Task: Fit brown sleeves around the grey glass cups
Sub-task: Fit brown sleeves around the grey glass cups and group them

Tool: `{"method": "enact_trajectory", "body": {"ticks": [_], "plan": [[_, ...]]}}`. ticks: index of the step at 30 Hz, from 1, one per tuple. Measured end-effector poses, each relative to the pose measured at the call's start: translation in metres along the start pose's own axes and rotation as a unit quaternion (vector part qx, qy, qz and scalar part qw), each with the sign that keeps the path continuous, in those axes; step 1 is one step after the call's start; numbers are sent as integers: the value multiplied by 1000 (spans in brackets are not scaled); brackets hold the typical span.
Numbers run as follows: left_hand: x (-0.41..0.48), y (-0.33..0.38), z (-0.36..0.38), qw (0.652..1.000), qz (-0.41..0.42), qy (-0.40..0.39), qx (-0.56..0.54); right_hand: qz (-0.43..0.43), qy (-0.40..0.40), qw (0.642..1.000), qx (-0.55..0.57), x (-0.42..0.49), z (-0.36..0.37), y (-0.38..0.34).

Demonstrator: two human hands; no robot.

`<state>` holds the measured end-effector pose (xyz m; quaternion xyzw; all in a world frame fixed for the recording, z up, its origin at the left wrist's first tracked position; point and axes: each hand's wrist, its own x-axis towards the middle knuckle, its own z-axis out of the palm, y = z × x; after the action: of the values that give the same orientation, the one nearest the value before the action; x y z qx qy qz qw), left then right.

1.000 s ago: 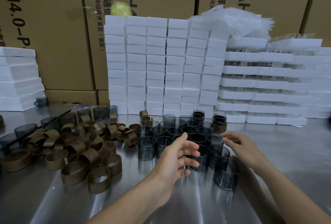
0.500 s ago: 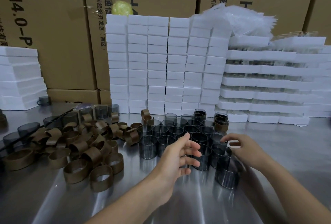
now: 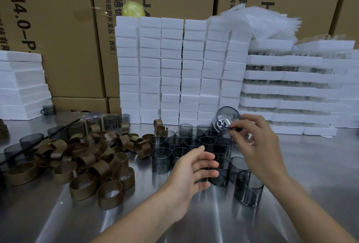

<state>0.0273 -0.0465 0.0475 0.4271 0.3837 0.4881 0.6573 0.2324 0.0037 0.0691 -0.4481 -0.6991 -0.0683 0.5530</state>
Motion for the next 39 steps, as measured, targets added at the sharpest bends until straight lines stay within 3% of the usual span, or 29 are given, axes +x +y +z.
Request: {"method": "enact_trajectory", "body": {"ticks": [5, 16, 34, 39], "plan": [[4, 11, -3, 996, 1, 4, -92, -107, 26, 994, -17, -18, 20, -49], [9, 20, -11, 992, 0, -18, -124, -145, 26, 989, 15, -30, 30, -52], [4, 22, -11, 994, -4, -1, -105, -137, 5, 991, 2, -31, 34, -44], [6, 22, -12, 996, -7, -11, -88, -108, -6, 993, 57, -32, 34, -44]]}}
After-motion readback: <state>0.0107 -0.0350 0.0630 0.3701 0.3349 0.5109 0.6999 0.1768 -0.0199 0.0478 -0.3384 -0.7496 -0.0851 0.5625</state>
